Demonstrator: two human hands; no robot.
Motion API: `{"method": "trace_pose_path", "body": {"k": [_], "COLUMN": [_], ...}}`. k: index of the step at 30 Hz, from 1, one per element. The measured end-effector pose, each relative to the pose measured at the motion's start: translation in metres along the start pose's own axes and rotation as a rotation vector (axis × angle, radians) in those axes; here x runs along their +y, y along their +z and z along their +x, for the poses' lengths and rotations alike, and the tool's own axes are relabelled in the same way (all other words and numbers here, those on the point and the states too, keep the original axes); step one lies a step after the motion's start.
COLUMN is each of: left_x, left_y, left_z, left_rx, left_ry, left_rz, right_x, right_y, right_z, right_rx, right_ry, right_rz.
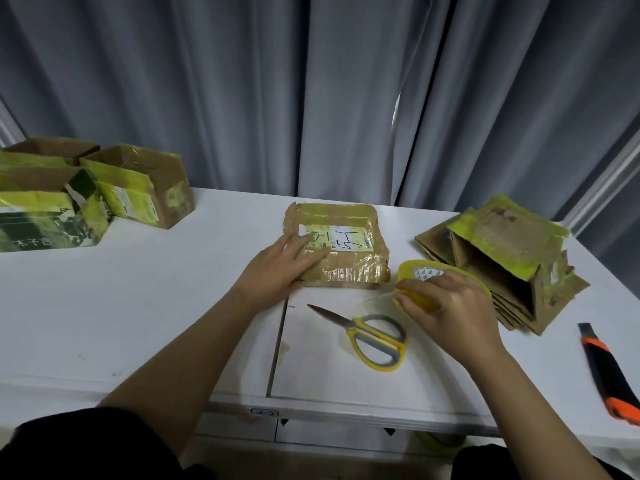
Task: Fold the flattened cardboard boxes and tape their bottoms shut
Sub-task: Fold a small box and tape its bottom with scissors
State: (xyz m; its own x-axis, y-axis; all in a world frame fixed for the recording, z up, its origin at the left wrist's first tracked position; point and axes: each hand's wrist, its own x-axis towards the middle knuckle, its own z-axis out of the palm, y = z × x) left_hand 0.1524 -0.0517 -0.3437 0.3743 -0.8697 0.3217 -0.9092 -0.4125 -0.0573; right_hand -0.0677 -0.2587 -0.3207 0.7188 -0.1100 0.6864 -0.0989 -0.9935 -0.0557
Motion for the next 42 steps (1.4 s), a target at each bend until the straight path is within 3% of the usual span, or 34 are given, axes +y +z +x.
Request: {"method": "trace_pose_path", "body": {"k": [4, 8, 13, 17, 21, 26, 30, 36, 39, 42], "left_x": [-0.005, 0.000, 0.003, 0.016, 0.029, 0.035, 0.031, 0.030, 0.032, 0.027], "left_y": [-0.009, -0.032, -0.057, -0.026, -0.002, -0.009, -0.015, -0.028, -0.046, -0.068], "left_z": [0.001, -0.002, -0.012, -0.038, -0.050, -0.043, -0.035, -0.038, -0.040, -0.042], "left_rx": [0.085, 0.079, -0.063, 0.008, -0.072, -0.181, -0.127, -0.047, -0.010, -0.100], "left_ry": [0.056, -0.046, -0.120, -0.015, -0.127, -0.158, -0.120, -0.099, -0.187, -0.266], "left_rz": [0.093, 0.000, -0.084, 0.081, 0.023, 0.139, 0.221, 0.189, 0.023, -0.108], "right_x": [-0.003, -0.010, -0.023, -0.036, -0.047, -0.046, -0.046, -0.053, -0.058, -0.060], "right_y": [-0.005, -0.014, -0.031, -0.036, -0.032, -0.026, -0.027, -0.040, -0.054, -0.065], "right_z": [0.009, 0.019, 0.023, 0.017, 0.002, -0.010, -0.009, 0.005, 0.010, 0.013], "right_rx": [-0.047, -0.086, -0.100, -0.089, -0.138, -0.169, -0.155, -0.241, -0.294, -0.297], "right_ry": [0.086, 0.115, 0.112, 0.122, 0.135, 0.151, 0.168, 0.252, 0.277, 0.292], "right_rz": [0.018, 0.034, 0.036, 0.053, 0.073, 0.081, 0.090, 0.121, 0.112, 0.126]}}
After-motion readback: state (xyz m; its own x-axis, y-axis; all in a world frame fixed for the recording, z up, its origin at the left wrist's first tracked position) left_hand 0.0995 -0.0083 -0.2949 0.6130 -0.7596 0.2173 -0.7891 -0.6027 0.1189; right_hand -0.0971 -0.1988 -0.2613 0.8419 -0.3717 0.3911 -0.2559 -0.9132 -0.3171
